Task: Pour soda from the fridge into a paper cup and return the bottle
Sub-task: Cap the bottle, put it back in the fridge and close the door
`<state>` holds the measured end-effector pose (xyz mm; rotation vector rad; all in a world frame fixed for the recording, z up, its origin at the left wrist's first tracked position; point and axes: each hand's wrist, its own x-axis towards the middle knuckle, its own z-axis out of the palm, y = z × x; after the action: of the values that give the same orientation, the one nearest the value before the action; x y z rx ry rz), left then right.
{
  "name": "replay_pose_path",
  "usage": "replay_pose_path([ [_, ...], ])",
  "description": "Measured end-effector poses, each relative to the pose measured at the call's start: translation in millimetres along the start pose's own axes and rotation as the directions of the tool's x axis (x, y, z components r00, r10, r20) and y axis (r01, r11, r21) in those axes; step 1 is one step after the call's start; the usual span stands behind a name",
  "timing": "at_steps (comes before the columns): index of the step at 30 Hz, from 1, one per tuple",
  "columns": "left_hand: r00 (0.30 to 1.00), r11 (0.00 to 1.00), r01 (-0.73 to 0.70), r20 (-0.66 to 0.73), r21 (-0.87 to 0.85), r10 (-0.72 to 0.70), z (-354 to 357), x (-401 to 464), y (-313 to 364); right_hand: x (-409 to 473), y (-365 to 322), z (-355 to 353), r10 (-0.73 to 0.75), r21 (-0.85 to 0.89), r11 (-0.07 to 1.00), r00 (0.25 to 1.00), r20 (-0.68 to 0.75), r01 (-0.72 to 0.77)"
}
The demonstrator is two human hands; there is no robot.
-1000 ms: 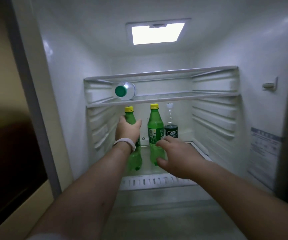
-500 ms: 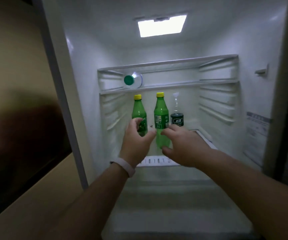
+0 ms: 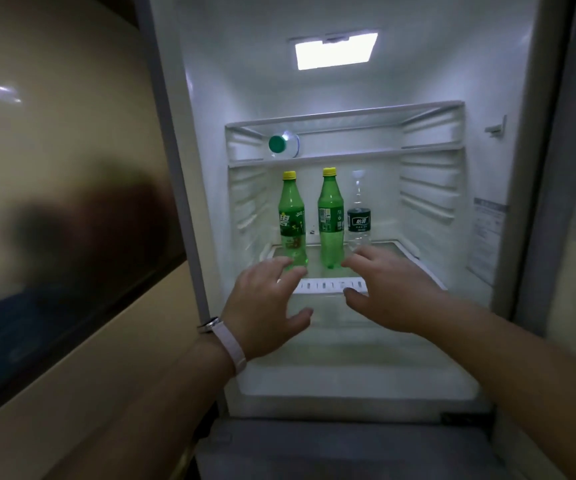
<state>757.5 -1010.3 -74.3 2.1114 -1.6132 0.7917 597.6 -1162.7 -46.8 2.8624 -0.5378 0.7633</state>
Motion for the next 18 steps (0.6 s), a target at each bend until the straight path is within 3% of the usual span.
replay_pose_path([
  [5,0.998,0.997,-0.065,0.005,0.038,0.065,-16,-26,10,-41,-16,-18,-0.004,-0.102,0.995,1.000,0.025,0.007],
  [13,0.983,0.983,-0.180,0.021,-0.024,0.180,-47,-77,36,-119,-61,-45,0.106,-0.137,0.986,0.991,0.086,-0.094],
  [18,0.970,0.967,-0.242,-0.022,-0.073,0.241,-71,-102,60,-179,-87,-57,0.164,-0.246,0.960,0.981,0.106,-0.134],
])
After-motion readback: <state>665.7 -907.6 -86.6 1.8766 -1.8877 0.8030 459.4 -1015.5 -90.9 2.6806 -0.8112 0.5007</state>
